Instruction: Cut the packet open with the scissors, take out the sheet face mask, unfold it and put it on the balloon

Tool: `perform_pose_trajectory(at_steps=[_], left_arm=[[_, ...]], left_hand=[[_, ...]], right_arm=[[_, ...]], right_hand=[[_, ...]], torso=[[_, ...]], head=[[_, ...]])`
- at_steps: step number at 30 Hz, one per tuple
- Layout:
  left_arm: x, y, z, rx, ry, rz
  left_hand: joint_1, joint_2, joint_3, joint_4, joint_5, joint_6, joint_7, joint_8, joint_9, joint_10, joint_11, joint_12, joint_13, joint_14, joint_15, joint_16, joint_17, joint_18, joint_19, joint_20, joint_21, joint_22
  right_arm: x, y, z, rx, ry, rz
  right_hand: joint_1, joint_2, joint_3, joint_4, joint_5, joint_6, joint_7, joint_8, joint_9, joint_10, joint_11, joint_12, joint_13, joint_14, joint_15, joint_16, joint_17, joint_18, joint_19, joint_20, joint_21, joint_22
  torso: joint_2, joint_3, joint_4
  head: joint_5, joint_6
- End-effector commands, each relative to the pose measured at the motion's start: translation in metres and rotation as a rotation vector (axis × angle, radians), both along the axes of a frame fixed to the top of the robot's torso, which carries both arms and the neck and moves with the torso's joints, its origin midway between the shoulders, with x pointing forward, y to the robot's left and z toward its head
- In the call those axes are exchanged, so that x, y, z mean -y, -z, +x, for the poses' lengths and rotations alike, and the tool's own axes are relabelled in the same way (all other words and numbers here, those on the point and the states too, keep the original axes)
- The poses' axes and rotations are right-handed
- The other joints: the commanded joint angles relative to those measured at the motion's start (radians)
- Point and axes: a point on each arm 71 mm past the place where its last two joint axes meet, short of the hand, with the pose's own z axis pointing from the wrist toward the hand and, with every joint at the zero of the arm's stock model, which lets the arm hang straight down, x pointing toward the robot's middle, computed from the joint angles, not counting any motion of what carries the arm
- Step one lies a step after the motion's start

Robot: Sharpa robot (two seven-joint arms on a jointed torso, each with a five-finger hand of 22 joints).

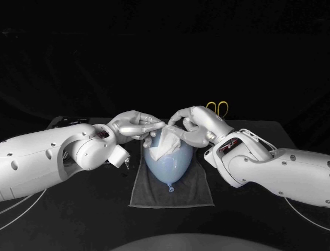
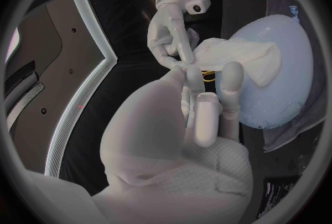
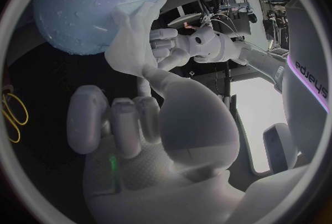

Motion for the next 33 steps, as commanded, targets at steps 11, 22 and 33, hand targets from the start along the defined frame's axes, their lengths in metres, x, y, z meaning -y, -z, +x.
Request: perform_pose_trajectory(at_steps=[11, 22, 33], left_arm=[[0.0009, -0.0023, 0.0000, 0.024, -0.003, -0.013], [0.0019, -0.0028, -0.0004, 0.028, -0.001, -0.017], [0.0019, -0.0029, 0.0003, 0.048, -0.017, 0.005]], left_hand=[[0.051, 0.014, 0.068, -0.028, 0.000, 0.025, -0.007, 0.026, 0.015, 0.025, -0.009, -0.022, -0.013, 0.023, -0.012, 0.018, 0.046, 0.005, 0.005, -0.014, 0.015, 0.015], [0.039, -0.002, 0.172, -0.066, 0.000, 0.015, -0.002, 0.058, 0.048, 0.065, -0.008, -0.046, -0.027, 0.047, -0.014, 0.032, 0.093, -0.003, 0.033, -0.020, 0.050, 0.060], [-0.086, -0.076, 0.447, -0.156, 0.004, -0.007, 0.005, 0.109, 0.129, 0.111, -0.005, -0.022, 0.018, 0.070, -0.011, 0.044, 0.138, -0.015, 0.073, -0.020, 0.111, 0.138]], right_arm=[[-0.0012, -0.0004, -0.0005, 0.007, -0.004, -0.009], [-0.0011, 0.0004, -0.0001, 0.003, -0.003, -0.020], [-0.0031, -0.0001, -0.0017, 0.008, -0.022, -0.022]], right_hand=[[0.007, 0.000, 0.010, -0.003, 0.005, 0.005, 0.000, 0.007, 0.010, 0.056, -0.007, 0.002, 0.198, 0.120, -0.025, 0.005, 0.263, 0.002, 0.016, -0.001, 0.002, 0.190], [0.007, 0.000, 0.010, -0.003, 0.005, 0.005, 0.000, 0.007, 0.010, 0.056, -0.007, 0.002, 0.198, 0.120, -0.025, 0.005, 0.263, 0.002, 0.016, -0.001, 0.002, 0.190], [0.006, -0.001, 0.012, -0.004, 0.005, 0.005, 0.000, 0.009, 0.010, 0.055, -0.007, 0.002, 0.197, 0.120, -0.025, 0.005, 0.263, 0.002, 0.016, -0.001, 0.002, 0.190]], torso=[[0.000, 0.0003, -0.0002], [0.000, 0.0000, 0.0000], [0.000, 0.0003, 0.0000]], head=[[0.001, -0.003], [0.004, -0.005], [0.006, -0.009]])
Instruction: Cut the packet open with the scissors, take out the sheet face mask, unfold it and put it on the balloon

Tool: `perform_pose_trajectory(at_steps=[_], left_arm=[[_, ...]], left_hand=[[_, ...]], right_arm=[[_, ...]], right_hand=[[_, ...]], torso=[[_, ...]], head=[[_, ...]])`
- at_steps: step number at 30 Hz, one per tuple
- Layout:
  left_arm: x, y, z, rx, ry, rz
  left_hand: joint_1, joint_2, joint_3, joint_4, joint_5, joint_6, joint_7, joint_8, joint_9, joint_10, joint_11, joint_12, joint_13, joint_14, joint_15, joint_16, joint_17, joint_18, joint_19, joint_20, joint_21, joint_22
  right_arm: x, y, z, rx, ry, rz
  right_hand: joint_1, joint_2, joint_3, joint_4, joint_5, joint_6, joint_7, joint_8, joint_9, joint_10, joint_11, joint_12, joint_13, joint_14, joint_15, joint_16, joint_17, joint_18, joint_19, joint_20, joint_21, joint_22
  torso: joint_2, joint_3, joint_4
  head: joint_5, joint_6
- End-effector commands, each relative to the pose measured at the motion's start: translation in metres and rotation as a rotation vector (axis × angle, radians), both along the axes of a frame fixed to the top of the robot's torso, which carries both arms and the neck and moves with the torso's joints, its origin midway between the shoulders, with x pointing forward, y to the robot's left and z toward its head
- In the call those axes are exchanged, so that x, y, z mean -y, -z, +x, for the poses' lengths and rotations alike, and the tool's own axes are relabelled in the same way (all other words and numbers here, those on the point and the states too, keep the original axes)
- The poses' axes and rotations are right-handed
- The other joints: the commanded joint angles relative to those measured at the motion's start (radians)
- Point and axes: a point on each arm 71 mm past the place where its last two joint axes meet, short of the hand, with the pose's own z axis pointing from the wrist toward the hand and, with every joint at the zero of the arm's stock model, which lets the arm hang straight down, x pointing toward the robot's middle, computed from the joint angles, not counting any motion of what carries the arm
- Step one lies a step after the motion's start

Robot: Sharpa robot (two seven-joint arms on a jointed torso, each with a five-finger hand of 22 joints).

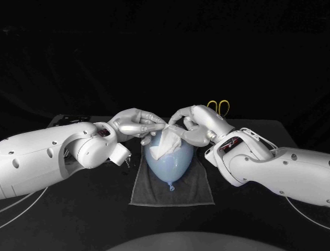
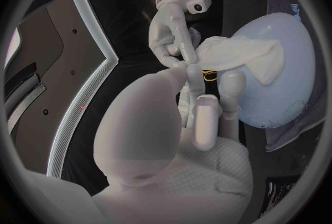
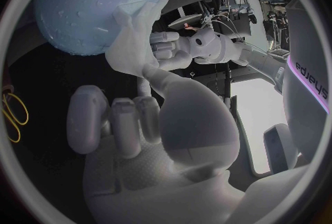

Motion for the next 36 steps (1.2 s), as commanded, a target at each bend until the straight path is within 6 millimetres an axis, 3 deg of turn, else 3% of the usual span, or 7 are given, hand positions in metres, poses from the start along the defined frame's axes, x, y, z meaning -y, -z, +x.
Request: perform_pose_trajectory(at_steps=[1, 6, 10, 13, 23, 28, 36], left_arm=[[0.001, -0.002, 0.001, 0.030, -0.014, 0.010], [0.000, -0.001, 0.001, 0.046, -0.041, 0.032], [0.000, -0.001, 0.002, 0.062, -0.066, 0.052], [0.000, -0.001, 0.002, 0.067, -0.073, 0.061], [-0.001, 0.002, 0.000, 0.033, -0.064, 0.088], [-0.001, 0.004, -0.002, 0.006, -0.024, 0.094], [0.002, 0.004, -0.005, -0.001, 0.048, 0.075]], left_hand=[[-0.046, -0.016, 0.074, -0.031, 0.007, -0.002, 0.001, 0.015, 0.123, 0.021, -0.004, 0.022, 0.026, 0.058, -0.002, 0.009, 0.147, -0.017, 0.021, -0.001, 0.021, 0.029], [-0.112, -0.040, 0.163, -0.081, 0.027, 0.002, 0.000, 0.030, 0.162, 0.052, -0.008, 0.046, 0.053, 0.076, -0.006, 0.017, 0.181, -0.027, 0.060, -0.005, 0.060, 0.085], [-0.174, -0.065, 0.210, -0.119, 0.163, 0.012, -0.008, 0.043, 0.201, 0.085, -0.016, 0.078, 0.092, 0.089, -0.013, 0.023, 0.210, -0.035, 0.090, -0.012, 0.090, 0.128], [-0.200, -0.075, 0.221, -0.134, 0.214, 0.018, -0.012, 0.047, 0.219, 0.102, -0.020, 0.095, 0.113, 0.095, -0.018, 0.026, 0.225, -0.039, 0.104, -0.016, 0.103, 0.148], [-0.224, -0.074, 0.223, -0.137, 0.234, 0.013, -0.012, 0.044, 0.230, 0.095, -0.020, 0.082, 0.098, 0.088, -0.019, 0.021, 0.204, -0.039, 0.105, -0.018, 0.105, 0.150], [-0.325, -0.022, 0.231, -0.061, 0.235, -0.010, -0.012, 0.017, 0.228, 0.063, -0.016, 0.050, 0.061, 0.071, -0.013, 0.010, 0.161, -0.032, 0.074, -0.011, 0.076, 0.108], [-0.508, -0.019, 0.035, 0.093, 0.203, -0.047, 0.009, -0.038, 0.203, -0.005, 0.006, 0.019, 0.015, 0.031, 0.006, -0.014, 0.076, -0.018, 0.017, 0.004, 0.013, 0.018]], right_arm=[[-0.002, -0.001, -0.002, 0.012, -0.023, -0.011], [-0.003, -0.001, -0.003, 0.013, -0.033, -0.013], [-0.003, -0.001, -0.003, 0.014, -0.041, -0.015], [-0.003, -0.001, -0.003, 0.013, -0.043, -0.010], [0.003, -0.003, -0.002, 0.013, -0.021, 0.038], [0.006, -0.003, -0.002, 0.014, -0.010, 0.049], [0.009, -0.001, 0.001, -0.003, 0.005, 0.039]], right_hand=[[0.009, 0.002, 0.007, 0.000, 0.002, 0.007, 0.001, 0.005, 0.010, 0.056, -0.007, 0.005, 0.197, 0.120, -0.025, 0.004, 0.263, 0.002, 0.016, -0.001, 0.002, 0.191], [0.009, 0.002, 0.008, 0.000, 0.002, 0.006, 0.001, 0.006, 0.010, 0.055, -0.007, 0.004, 0.196, 0.120, -0.025, 0.004, 0.263, 0.002, 0.016, -0.001, 0.001, 0.190], [0.008, 0.001, 0.008, 0.000, 0.002, 0.006, 0.001, 0.006, 0.010, 0.054, -0.007, 0.003, 0.195, 0.120, -0.025, 0.004, 0.263, 0.003, 0.015, -0.002, -0.002, 0.189], [0.005, 0.002, 0.010, 0.001, 0.002, 0.002, 0.002, 0.006, 0.010, 0.044, -0.006, -0.011, 0.181, 0.120, -0.025, 0.004, 0.263, 0.005, 0.011, -0.002, -0.011, 0.187], [-0.049, -0.068, -0.034, 0.015, 0.002, -0.086, 0.045, -0.054, -0.024, -0.021, 0.031, -0.087, 0.109, 0.120, 0.005, 0.004, 0.263, 0.010, -0.005, 0.017, -0.051, 0.176], [-0.057, -0.079, -0.046, 0.021, 0.002, -0.092, 0.051, -0.065, -0.032, -0.031, 0.037, -0.098, 0.100, 0.119, 0.011, 0.003, 0.260, 0.011, -0.008, 0.023, -0.059, 0.174], [-0.047, -0.068, -0.042, 0.022, 0.002, -0.085, 0.051, -0.067, -0.036, -0.034, 0.037, -0.100, 0.098, 0.118, 0.012, 0.002, 0.258, 0.012, -0.009, 0.026, -0.061, 0.174]], torso=[[0.000, 0.0001, 0.0000], [0.000, 0.0000, 0.0001], [0.000, -0.0001, -0.0004], [0.000, -0.0002, -0.0004], [0.000, 0.0002, 0.0006], [0.000, -0.0003, 0.0001], [0.000, -0.0007, 0.0004]], head=[[0.001, -0.001], [0.001, -0.002], [0.003, -0.003], [0.004, -0.003], [0.002, 0.000], [0.002, 0.001], [0.001, 0.002]])
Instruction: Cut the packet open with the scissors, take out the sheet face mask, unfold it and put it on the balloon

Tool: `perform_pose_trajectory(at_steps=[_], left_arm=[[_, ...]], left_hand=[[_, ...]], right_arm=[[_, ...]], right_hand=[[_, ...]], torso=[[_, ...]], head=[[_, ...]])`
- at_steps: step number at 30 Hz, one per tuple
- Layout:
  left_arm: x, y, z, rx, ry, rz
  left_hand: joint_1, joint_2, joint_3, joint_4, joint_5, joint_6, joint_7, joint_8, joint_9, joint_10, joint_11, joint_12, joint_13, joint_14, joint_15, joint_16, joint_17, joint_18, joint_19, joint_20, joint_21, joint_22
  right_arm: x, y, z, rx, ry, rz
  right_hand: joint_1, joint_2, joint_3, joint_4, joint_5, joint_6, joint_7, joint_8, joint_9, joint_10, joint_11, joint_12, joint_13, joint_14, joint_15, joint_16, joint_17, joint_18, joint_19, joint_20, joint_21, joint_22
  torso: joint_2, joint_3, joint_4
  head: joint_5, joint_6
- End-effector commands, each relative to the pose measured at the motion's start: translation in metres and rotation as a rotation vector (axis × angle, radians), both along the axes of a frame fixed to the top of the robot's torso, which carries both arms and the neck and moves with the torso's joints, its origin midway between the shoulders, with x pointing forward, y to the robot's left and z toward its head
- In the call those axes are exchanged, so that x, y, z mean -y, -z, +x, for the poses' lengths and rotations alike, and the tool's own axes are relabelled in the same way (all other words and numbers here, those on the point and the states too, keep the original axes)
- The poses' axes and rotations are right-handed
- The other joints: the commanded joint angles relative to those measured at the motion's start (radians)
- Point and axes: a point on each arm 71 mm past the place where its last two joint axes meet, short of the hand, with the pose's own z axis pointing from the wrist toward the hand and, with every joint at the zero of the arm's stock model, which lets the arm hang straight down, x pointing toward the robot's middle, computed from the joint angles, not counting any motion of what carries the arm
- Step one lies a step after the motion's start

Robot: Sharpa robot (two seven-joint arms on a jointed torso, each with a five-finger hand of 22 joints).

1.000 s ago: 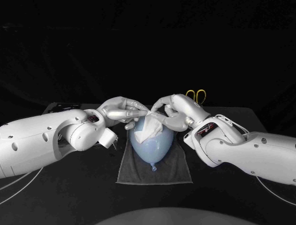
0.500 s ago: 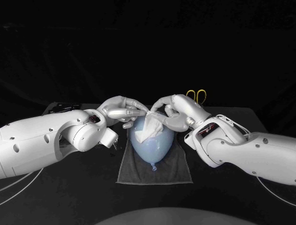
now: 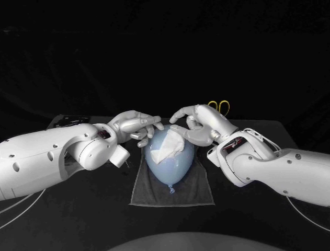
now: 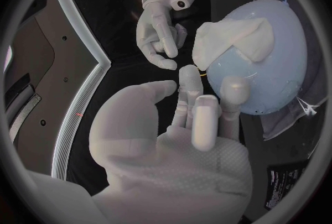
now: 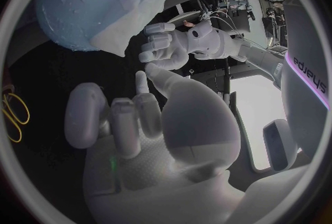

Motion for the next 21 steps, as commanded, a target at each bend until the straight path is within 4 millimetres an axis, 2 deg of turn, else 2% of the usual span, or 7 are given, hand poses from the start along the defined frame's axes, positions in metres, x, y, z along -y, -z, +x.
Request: perform_pose_trajectory(at_steps=[1, 5, 7, 10, 14, 16, 21], left_arm=[[0.005, -0.001, -0.004, -0.012, 0.080, -0.020], [0.005, -0.001, -0.005, -0.007, 0.088, -0.027], [0.004, -0.002, -0.005, 0.000, 0.088, -0.022], [0.002, -0.002, -0.004, 0.020, 0.087, -0.009], [-0.001, -0.003, -0.004, 0.050, 0.084, 0.008], [-0.003, -0.004, -0.004, 0.059, 0.080, 0.010], [-0.007, -0.005, -0.004, 0.070, 0.067, 0.009]], left_hand=[[-0.026, -0.004, -0.089, 0.049, -0.012, -0.024, 0.010, -0.028, -0.018, -0.039, 0.011, 0.002, 0.003, 0.013, 0.015, -0.012, 0.054, 0.017, -0.033, 0.011, -0.034, -0.048], [0.020, -0.017, -0.188, 0.084, -0.103, -0.059, 0.027, -0.057, -0.038, -0.114, 0.030, 0.002, 0.006, -0.050, 0.032, -0.046, -0.054, 0.040, -0.120, 0.026, -0.125, -0.174], [0.038, -0.018, -0.206, 0.086, -0.111, -0.073, 0.035, -0.065, -0.043, -0.130, 0.036, 0.004, 0.006, -0.057, 0.038, -0.048, -0.064, 0.042, -0.126, 0.031, -0.135, -0.187], [0.097, -0.028, -0.249, 0.081, -0.152, -0.099, 0.053, -0.072, -0.052, -0.183, 0.054, -0.002, -0.003, -0.099, 0.054, -0.073, -0.138, 0.056, -0.176, 0.046, -0.197, -0.270], [0.192, -0.034, -0.293, 0.070, -0.157, -0.126, 0.065, -0.069, -0.060, -0.224, 0.068, -0.010, -0.026, -0.162, 0.067, -0.117, -0.248, 0.062, -0.193, 0.059, -0.247, -0.315], [0.203, -0.033, -0.298, 0.071, -0.156, -0.128, 0.066, -0.067, -0.061, -0.228, 0.068, -0.012, -0.030, -0.166, 0.067, -0.120, -0.256, 0.062, -0.192, 0.060, -0.252, -0.318], [0.219, -0.027, -0.305, 0.072, -0.154, -0.127, 0.067, -0.062, -0.061, -0.228, 0.068, -0.011, -0.036, -0.168, 0.067, -0.123, -0.263, 0.062, -0.189, 0.060, -0.257, -0.323]], right_arm=[[0.001, 0.000, 0.001, -0.005, 0.006, 0.003], [0.002, 0.001, 0.002, -0.014, 0.015, -0.005], [0.003, 0.001, 0.002, -0.016, 0.018, -0.003], [0.005, 0.000, 0.001, -0.016, 0.024, 0.013], [0.010, -0.001, -0.001, -0.022, 0.031, 0.033], [0.012, 0.000, -0.001, -0.038, 0.035, 0.025], [0.017, 0.007, 0.000, -0.110, 0.049, -0.049]], right_hand=[[0.013, 0.006, -0.001, 0.001, 0.002, 0.004, -0.001, -0.005, -0.002, -0.008, -0.001, -0.003, 0.098, 0.110, 0.003, 0.003, 0.258, 0.012, 0.000, 0.008, -0.006, 0.174], [0.026, 0.014, 0.005, -0.003, 0.002, 0.011, -0.003, -0.004, -0.004, -0.010, -0.002, -0.004, 0.097, 0.110, 0.002, 0.003, 0.258, 0.013, 0.000, 0.009, -0.007, 0.173], [0.026, 0.014, 0.006, -0.003, 0.002, 0.011, -0.003, -0.004, -0.004, -0.009, -0.002, -0.004, 0.097, 0.110, 0.002, 0.003, 0.258, 0.013, 0.000, 0.009, -0.006, 0.174], [0.023, 0.014, 0.003, 0.000, 0.002, 0.012, -0.002, -0.005, -0.006, -0.008, -0.002, -0.002, 0.098, 0.110, 0.002, 0.004, 0.260, 0.013, 0.001, 0.010, -0.003, 0.175], [0.014, 0.011, -0.003, 0.008, 0.003, 0.009, 0.000, -0.010, -0.010, -0.006, 0.000, 0.001, 0.100, 0.111, 0.003, 0.005, 0.263, 0.011, 0.004, 0.012, 0.005, 0.177], [0.010, 0.006, -0.008, 0.011, 0.003, 0.007, 0.001, -0.013, -0.013, -0.007, 0.001, 0.000, 0.100, 0.111, 0.004, 0.004, 0.261, 0.012, 0.003, 0.012, 0.000, 0.175], [-0.046, -0.036, -0.069, 0.058, 0.004, -0.026, 0.019, -0.039, -0.032, -0.055, 0.018, -0.046, 0.054, 0.097, 0.020, -0.013, 0.219, 0.020, -0.017, 0.025, -0.046, 0.163]], torso=[[0.000, -0.0005, -0.0001], [0.000, -0.0002, 0.0006], [0.000, -0.0001, 0.0006], [0.000, 0.0000, -0.0003], [0.001, -0.0001, -0.0003], [0.001, -0.0002, -0.0006], [-0.001, 0.0008, -0.0021]], head=[[-0.001, 0.001], [-0.002, 0.001], [-0.003, -0.001], [-0.004, 0.001], [-0.004, 0.000], [-0.003, 0.000], [-0.002, -0.002]])
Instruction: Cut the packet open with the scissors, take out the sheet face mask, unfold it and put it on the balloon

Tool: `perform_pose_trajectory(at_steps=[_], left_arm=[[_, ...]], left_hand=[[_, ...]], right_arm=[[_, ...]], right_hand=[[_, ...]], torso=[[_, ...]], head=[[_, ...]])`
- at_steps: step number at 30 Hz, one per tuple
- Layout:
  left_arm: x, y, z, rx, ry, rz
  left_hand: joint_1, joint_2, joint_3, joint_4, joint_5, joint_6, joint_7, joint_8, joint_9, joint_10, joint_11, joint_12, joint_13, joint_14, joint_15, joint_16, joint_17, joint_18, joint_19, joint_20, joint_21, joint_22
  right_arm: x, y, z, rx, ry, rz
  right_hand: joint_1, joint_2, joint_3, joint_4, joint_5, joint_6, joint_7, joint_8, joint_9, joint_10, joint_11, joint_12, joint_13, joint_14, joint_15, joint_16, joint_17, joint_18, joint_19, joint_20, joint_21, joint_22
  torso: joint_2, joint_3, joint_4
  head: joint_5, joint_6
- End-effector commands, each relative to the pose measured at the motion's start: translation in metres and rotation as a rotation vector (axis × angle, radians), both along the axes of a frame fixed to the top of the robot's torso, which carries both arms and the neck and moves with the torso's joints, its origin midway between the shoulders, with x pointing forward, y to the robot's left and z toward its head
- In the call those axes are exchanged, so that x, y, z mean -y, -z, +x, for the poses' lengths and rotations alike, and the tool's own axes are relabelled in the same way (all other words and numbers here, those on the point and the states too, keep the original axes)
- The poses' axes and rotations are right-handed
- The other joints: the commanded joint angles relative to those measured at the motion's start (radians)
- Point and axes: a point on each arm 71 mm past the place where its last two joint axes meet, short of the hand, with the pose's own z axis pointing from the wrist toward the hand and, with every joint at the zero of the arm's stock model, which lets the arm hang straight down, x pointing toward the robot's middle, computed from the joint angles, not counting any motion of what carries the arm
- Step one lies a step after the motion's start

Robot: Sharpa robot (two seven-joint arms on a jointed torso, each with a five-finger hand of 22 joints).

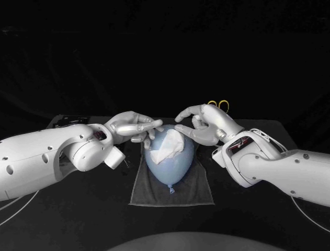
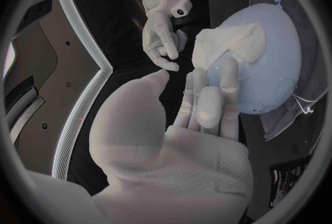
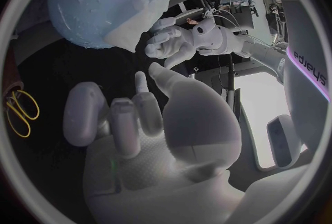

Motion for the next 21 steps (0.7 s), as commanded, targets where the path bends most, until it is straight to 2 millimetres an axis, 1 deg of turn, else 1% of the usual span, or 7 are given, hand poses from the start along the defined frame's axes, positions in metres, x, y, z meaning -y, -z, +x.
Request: perform_pose_trajectory(at_steps=[1, 3, 6, 9, 13, 17, 21], left_arm=[[0.001, -0.003, 0.000, 0.039, 0.013, -0.011], [-0.001, -0.003, 0.000, 0.040, 0.008, -0.013], [-0.002, -0.004, 0.000, 0.041, 0.002, -0.015], [-0.003, -0.004, 0.000, 0.041, -0.002, -0.015], [-0.003, -0.004, 0.000, 0.042, -0.004, -0.016], [-0.004, -0.004, 0.000, 0.044, -0.008, -0.016], [-0.004, -0.004, 0.000, 0.048, -0.013, -0.017]], left_hand=[[0.015, 0.002, -0.010, 0.000, 0.001, -0.003, 0.000, 0.006, -0.001, -0.004, 0.000, -0.003, -0.003, -0.008, 0.000, -0.005, -0.004, 0.011, 0.002, 0.005, -0.005, -0.002], [0.017, 0.003, -0.010, 0.000, 0.002, -0.003, 0.000, 0.006, -0.001, -0.003, 0.000, -0.003, -0.003, -0.008, 0.000, -0.005, -0.005, 0.011, 0.002, 0.005, -0.006, -0.003], [0.030, 0.008, -0.014, 0.000, 0.003, -0.002, -0.001, 0.009, -0.002, -0.002, -0.001, -0.002, -0.008, -0.010, -0.001, -0.008, -0.013, 0.012, 0.005, 0.005, -0.010, -0.006], [0.042, 0.011, -0.017, -0.001, 0.004, -0.003, -0.001, 0.011, -0.003, -0.002, -0.001, -0.003, -0.012, -0.017, -0.001, -0.014, -0.028, 0.011, 0.007, 0.004, -0.014, -0.009], [0.049, 0.014, -0.019, 0.000, 0.005, -0.003, 0.000, 0.012, -0.004, -0.001, -0.001, -0.003, -0.016, -0.021, -0.001, -0.017, -0.037, 0.011, 0.008, 0.004, -0.017, -0.011], [0.054, 0.016, -0.021, 0.000, 0.006, -0.003, 0.000, 0.013, -0.005, -0.001, -0.001, -0.004, -0.018, -0.025, -0.001, -0.021, -0.045, 0.011, 0.008, 0.004, -0.020, -0.013], [0.060, 0.018, -0.023, 0.001, 0.006, -0.003, 0.000, 0.015, -0.006, 0.000, -0.001, -0.004, -0.021, -0.032, -0.001, -0.027, -0.060, 0.011, 0.008, 0.004, -0.024, -0.016]], right_arm=[[0.001, 0.008, 0.002, -0.080, 0.010, -0.071], [0.001, 0.010, 0.003, -0.095, 0.020, -0.093], [0.001, 0.012, 0.006, -0.111, 0.032, -0.120], [-0.002, 0.015, 0.007, -0.124, 0.037, -0.138], [-0.005, 0.016, 0.009, -0.135, 0.038, -0.154], [-0.007, 0.018, 0.009, -0.144, 0.035, -0.168], [-0.009, 0.019, 0.009, -0.151, 0.030, -0.178]], right_hand=[[-0.018, -0.010, -0.027, 0.017, 0.004, -0.013, 0.004, -0.007, -0.007, -0.021, 0.006, -0.015, 0.052, 0.088, 0.009, -0.010, 0.215, 0.021, -0.009, 0.006, -0.018, 0.161], [-0.019, -0.011, -0.032, 0.021, 0.004, -0.012, 0.004, -0.006, -0.007, -0.022, 0.006, -0.015, 0.051, 0.088, 0.009, -0.010, 0.215, 0.021, -0.010, 0.007, -0.018, 0.161], [-0.020, -0.011, -0.036, 0.025, 0.004, -0.012, 0.004, -0.006, -0.008, -0.021, 0.006, -0.013, 0.053, 0.088, 0.010, -0.009, 0.217, 0.021, -0.008, 0.008, -0.014, 0.163], [-0.020, -0.011, -0.038, 0.027, 0.004, -0.011, 0.003, -0.006, -0.008, -0.021, 0.006, -0.012, 0.053, 0.089, 0.010, -0.009, 0.217, 0.021, -0.008, 0.008, -0.014, 0.163], [-0.022, -0.011, -0.047, 0.036, 0.004, -0.007, 0.002, -0.004, -0.009, -0.019, 0.005, -0.009, 0.055, 0.089, 0.009, -0.009, 0.218, 0.021, -0.007, 0.009, -0.012, 0.163], [-0.017, -0.007, -0.057, 0.046, 0.005, 0.009, -0.004, 0.007, -0.008, -0.016, 0.001, -0.003, 0.058, 0.090, 0.006, -0.007, 0.220, 0.021, -0.006, 0.008, -0.007, 0.164], [-0.006, 0.000, -0.064, 0.055, 0.005, 0.028, -0.012, 0.021, -0.006, -0.007, -0.006, 0.007, 0.065, 0.092, 0.001, -0.005, 0.227, 0.018, 0.000, 0.005, 0.007, 0.168]], torso=[[-0.001, 0.0007, -0.0009], [-0.001, 0.0006, 0.0009], [0.000, 0.0009, 0.0008], [0.000, -0.0003, 0.0005], [0.001, -0.0008, 0.0010], [0.000, -0.0010, 0.0019], [-0.001, -0.0006, 0.0008]], head=[[0.000, -0.001], [0.000, -0.001], [-0.001, -0.001], [-0.001, -0.001], [-0.002, -0.002], [-0.001, -0.003], [0.000, -0.004]])
